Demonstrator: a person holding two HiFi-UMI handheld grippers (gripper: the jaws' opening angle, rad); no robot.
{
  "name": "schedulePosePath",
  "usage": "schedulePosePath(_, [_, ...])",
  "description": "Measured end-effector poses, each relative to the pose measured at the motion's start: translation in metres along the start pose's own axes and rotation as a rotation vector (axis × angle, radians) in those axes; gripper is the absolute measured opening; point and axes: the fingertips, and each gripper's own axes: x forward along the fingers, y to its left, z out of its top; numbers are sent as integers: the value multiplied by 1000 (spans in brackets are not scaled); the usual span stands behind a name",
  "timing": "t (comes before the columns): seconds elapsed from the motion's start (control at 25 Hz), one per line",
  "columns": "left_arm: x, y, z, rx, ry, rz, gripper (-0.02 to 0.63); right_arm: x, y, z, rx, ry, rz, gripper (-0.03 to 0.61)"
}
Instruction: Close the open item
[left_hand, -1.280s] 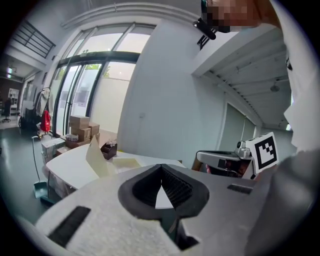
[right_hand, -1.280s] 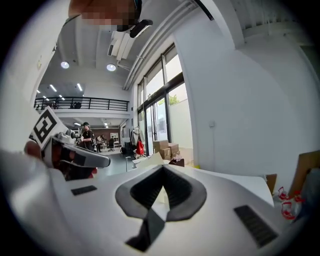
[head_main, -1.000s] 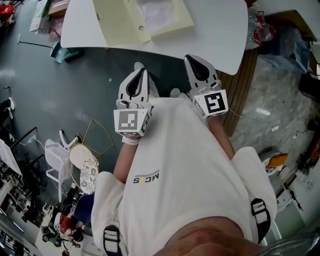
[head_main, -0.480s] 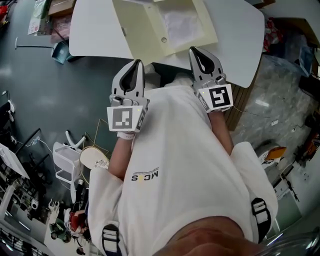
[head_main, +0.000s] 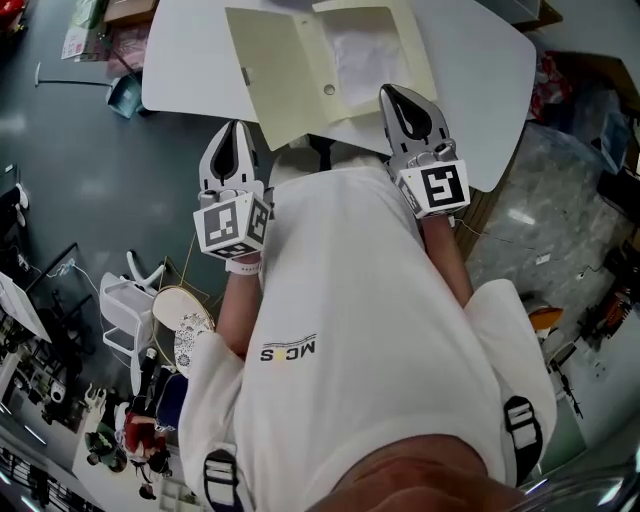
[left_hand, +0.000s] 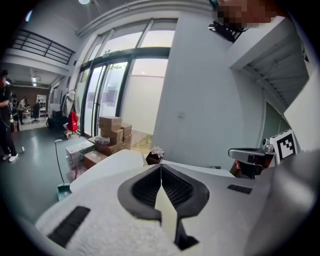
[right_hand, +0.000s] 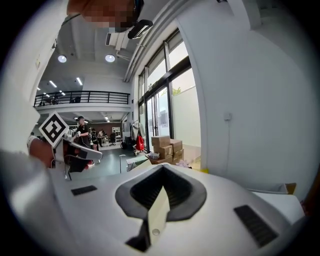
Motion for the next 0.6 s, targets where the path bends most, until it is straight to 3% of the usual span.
schedulePosePath(0.16, [15, 18, -19, -52, 53, 34, 26, 6, -3, 2, 7, -6, 17, 14])
schedulePosePath(0.28, [33, 28, -34, -83, 128, 9, 28, 9, 0, -3, 25, 6, 37, 14])
schedulePosePath(0.48, [64, 37, -46, -127, 178, -37, 29, 12, 3, -6, 27, 17, 55, 14])
schedulePosePath(0.52, [70, 39, -49, -151, 187, -50, 43, 12, 4, -7, 29, 19, 55, 14])
schedulePosePath(0.6, [80, 39, -56, -194, 209, -74, 165, 13, 4, -9, 33, 23, 52, 14])
